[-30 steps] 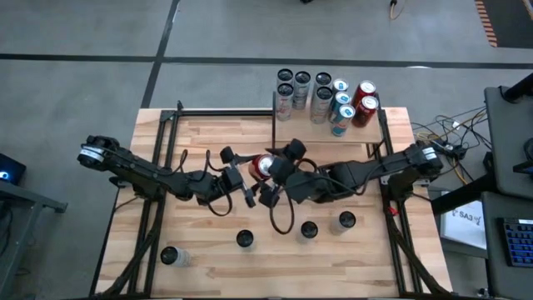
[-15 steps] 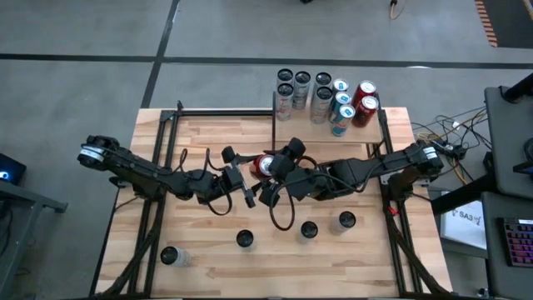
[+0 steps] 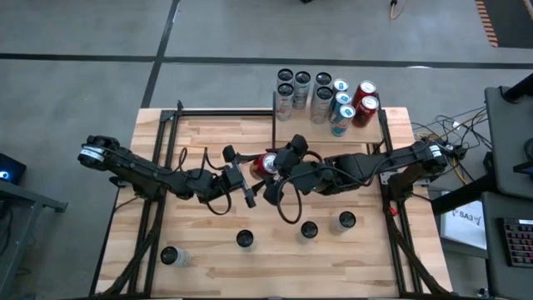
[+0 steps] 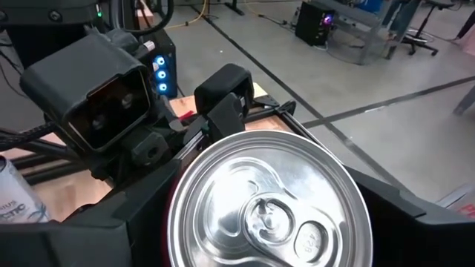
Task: Place canned beverage on shelf
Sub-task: Put the red black soda can on the shelf aligned with the red white soda cans
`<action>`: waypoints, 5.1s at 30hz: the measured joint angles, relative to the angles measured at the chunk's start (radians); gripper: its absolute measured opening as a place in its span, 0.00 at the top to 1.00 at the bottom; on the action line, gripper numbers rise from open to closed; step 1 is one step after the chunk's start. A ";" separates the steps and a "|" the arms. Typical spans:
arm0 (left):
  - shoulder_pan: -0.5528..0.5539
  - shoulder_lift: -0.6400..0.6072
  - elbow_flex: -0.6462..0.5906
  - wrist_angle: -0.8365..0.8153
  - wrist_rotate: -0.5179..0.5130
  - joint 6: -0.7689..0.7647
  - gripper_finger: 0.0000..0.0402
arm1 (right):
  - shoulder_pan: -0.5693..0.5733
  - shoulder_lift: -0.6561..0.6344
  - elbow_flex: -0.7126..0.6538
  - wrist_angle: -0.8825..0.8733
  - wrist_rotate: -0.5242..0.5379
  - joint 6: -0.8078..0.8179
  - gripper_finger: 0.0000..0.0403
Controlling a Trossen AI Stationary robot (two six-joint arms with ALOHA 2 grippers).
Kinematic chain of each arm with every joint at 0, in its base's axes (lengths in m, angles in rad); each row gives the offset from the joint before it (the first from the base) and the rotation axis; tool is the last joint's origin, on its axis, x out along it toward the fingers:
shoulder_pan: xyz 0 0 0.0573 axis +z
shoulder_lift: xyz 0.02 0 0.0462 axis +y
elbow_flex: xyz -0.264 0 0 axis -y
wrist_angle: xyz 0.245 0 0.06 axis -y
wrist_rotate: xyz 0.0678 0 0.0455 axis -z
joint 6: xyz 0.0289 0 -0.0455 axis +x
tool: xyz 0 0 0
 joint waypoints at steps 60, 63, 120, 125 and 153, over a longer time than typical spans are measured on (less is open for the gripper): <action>-0.002 -0.494 -0.111 -0.497 0.160 0.113 0.14 | -0.012 -0.873 -0.571 -0.977 0.114 0.658 0.28; -0.002 -0.505 -0.125 -0.492 0.160 0.106 0.14 | -0.012 -0.898 -0.613 -0.977 0.114 0.685 0.28; 0.005 -0.505 -0.172 -0.385 0.149 0.192 0.14 | -0.066 -0.754 -0.557 -0.994 0.128 0.777 0.28; 0.005 -0.505 -0.172 -0.385 0.149 0.192 0.14 | -0.116 -0.747 -0.558 -0.992 0.099 0.764 0.28; 0.007 -0.508 -0.172 -0.352 0.065 0.285 0.14 | -0.470 -0.752 -0.559 -0.908 0.059 0.680 0.28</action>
